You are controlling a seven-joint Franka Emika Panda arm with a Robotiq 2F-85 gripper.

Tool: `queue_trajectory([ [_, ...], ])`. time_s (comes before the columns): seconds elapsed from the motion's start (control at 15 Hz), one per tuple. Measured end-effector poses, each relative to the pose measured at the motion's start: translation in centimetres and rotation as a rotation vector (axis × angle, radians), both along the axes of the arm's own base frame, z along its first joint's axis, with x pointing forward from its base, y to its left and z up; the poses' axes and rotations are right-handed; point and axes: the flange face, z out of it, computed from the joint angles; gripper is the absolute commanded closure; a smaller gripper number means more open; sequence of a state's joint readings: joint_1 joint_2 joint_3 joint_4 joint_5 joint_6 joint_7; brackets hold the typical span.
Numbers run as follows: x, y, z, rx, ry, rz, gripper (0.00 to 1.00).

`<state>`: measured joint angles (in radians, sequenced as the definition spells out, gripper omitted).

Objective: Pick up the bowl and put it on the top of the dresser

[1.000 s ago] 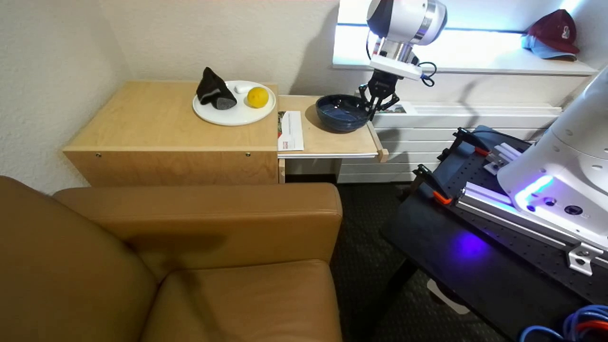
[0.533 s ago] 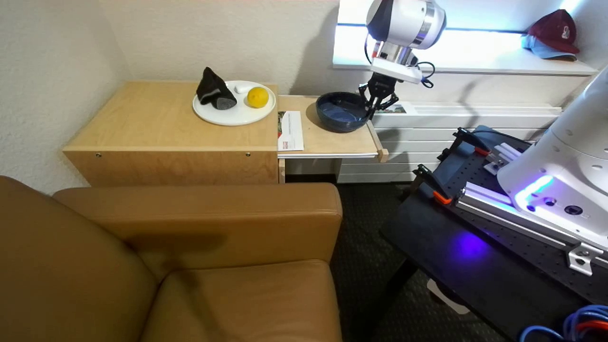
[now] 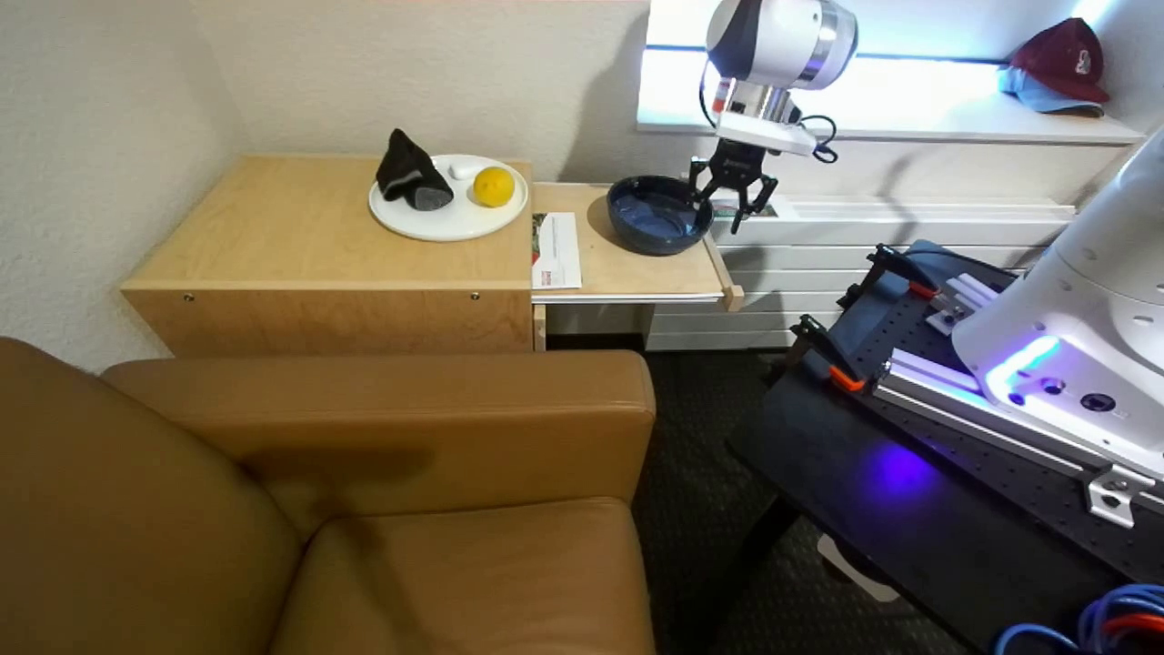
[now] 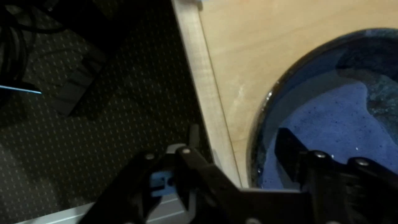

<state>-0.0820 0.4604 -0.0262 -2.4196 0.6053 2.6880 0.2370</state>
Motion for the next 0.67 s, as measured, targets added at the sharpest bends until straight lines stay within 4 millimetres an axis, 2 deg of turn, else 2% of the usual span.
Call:
queue_trajectory([
  [0.13, -0.9, -0.4, 1.0, 0.053, 0.100, 0.072, 0.00],
  [0.27, -1.8, -1.1, 3.1, 0.103, 0.184, 0.143, 0.00],
  [0.4, -2.2, -2.5, 6.5, 0.149, 0.207, 0.172, 0.00],
  [0.67, -3.7, -6.6, 15.4, 0.317, 0.167, 0.135, 0.00],
])
